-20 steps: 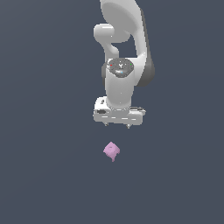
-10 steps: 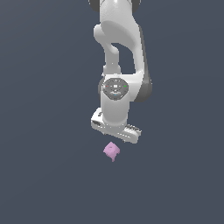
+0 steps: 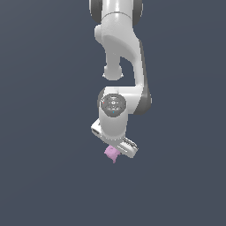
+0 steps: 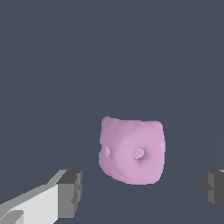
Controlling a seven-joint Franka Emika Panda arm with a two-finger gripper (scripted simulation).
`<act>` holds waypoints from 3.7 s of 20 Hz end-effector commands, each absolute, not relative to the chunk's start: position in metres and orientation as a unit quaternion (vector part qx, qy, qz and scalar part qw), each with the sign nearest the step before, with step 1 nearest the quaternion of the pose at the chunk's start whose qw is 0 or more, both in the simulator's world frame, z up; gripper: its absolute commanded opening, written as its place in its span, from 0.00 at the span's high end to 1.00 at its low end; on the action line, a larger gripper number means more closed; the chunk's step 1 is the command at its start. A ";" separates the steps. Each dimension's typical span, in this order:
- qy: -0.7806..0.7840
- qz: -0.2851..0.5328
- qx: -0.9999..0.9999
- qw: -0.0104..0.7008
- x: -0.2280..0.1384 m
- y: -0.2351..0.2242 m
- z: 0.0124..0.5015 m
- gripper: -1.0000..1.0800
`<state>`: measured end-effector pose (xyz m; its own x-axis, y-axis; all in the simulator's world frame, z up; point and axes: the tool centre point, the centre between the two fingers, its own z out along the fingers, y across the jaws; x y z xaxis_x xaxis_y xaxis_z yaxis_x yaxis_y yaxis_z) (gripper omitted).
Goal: Pick up the object and move it to a goal position.
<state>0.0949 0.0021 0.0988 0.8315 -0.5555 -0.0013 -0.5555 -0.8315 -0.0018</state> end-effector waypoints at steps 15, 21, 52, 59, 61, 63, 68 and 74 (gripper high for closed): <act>0.316 0.000 -0.949 0.000 0.101 0.000 0.070 0.04; 0.317 0.000 -0.948 0.000 0.100 0.000 0.041 0.04; 0.317 0.000 -0.948 0.000 0.077 -0.022 0.070 1.00; 0.317 0.000 -0.948 0.001 0.045 -0.051 0.111 1.00; 0.317 0.000 -0.948 0.001 0.034 -0.062 0.125 1.00; 0.317 0.000 -0.948 0.001 0.022 -0.072 0.140 1.00; 0.317 0.000 -0.948 0.001 -0.007 -0.100 0.178 1.00; 0.317 0.000 -0.948 0.002 -0.040 -0.132 0.222 1.00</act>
